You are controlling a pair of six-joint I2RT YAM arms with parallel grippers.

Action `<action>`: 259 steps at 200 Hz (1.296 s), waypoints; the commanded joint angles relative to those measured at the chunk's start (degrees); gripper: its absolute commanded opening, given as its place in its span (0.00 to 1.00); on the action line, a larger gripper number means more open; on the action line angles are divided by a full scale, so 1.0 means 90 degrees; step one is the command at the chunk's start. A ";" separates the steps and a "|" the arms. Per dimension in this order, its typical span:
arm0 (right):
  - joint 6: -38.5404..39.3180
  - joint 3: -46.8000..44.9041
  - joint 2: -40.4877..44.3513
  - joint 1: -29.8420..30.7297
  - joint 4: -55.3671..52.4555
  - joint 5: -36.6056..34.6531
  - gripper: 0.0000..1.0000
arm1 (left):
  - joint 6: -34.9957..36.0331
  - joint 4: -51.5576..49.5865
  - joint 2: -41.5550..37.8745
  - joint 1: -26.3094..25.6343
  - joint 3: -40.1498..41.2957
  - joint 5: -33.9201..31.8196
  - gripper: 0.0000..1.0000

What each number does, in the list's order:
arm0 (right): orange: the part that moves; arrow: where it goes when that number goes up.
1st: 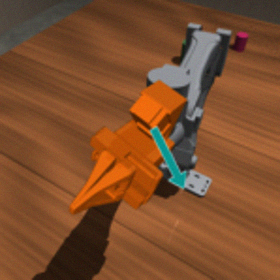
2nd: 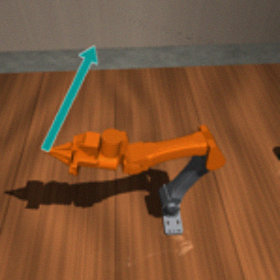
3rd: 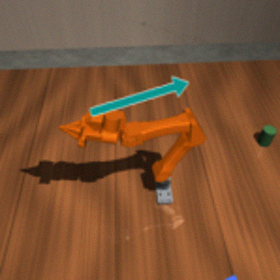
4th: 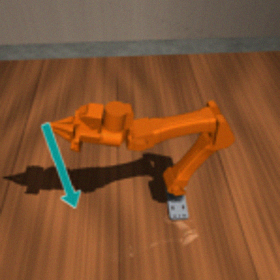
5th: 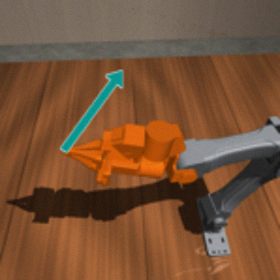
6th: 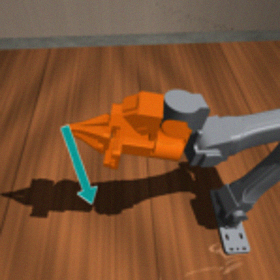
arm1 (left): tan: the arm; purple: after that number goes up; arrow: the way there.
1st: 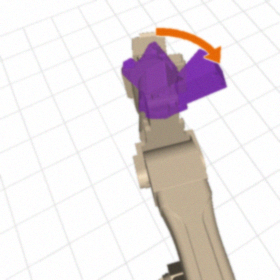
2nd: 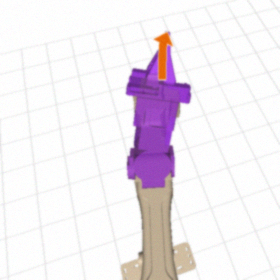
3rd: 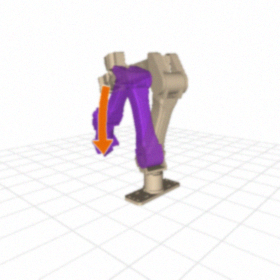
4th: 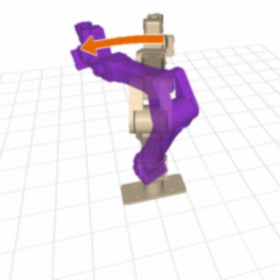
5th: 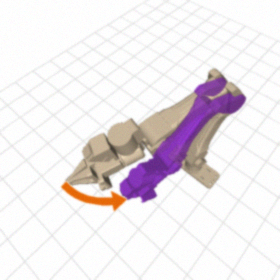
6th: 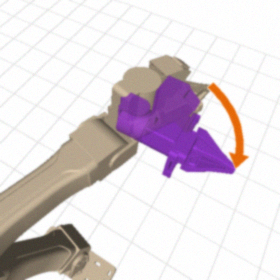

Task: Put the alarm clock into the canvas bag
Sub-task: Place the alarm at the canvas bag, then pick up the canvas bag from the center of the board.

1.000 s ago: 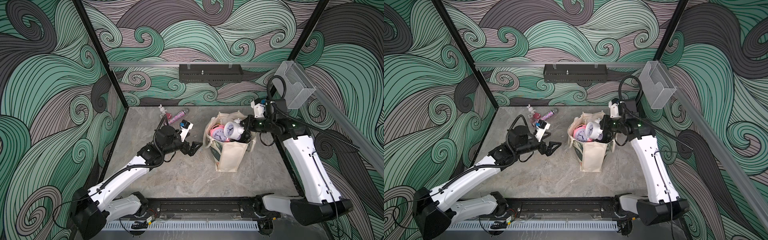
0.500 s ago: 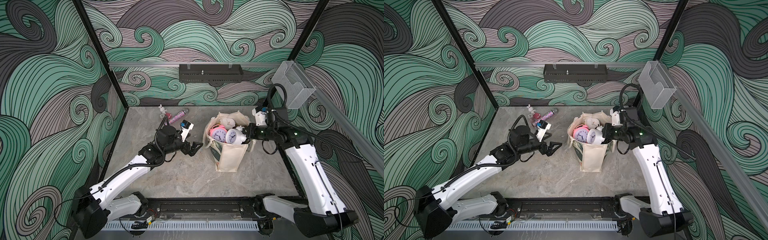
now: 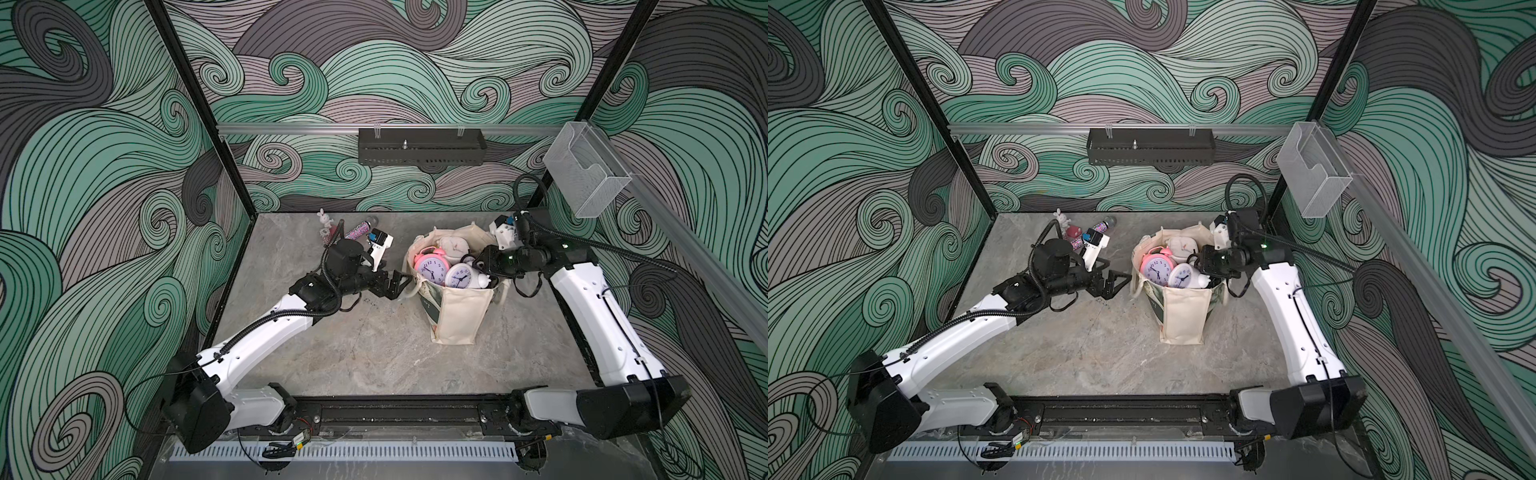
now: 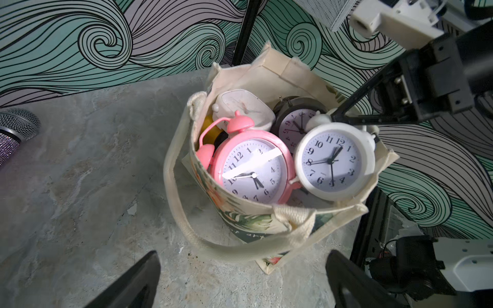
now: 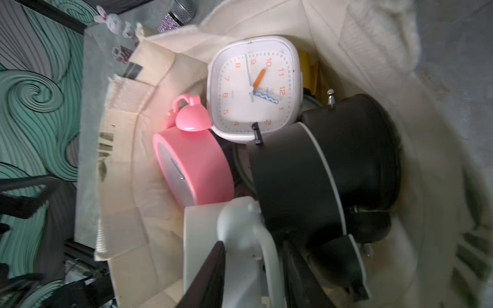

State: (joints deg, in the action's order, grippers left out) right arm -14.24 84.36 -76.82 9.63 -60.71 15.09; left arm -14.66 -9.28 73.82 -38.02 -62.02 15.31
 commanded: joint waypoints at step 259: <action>-0.0955 -0.0083 -0.0172 -0.1026 0.0837 -0.0289 0.00 | -0.0936 -0.3157 0.3760 0.0285 -0.4785 -0.0330 0.00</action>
State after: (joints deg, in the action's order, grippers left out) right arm -21.32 81.10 -80.29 -0.23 -54.39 6.55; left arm -20.60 -34.41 107.63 -37.85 -100.01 8.21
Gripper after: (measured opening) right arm 0.054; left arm 0.052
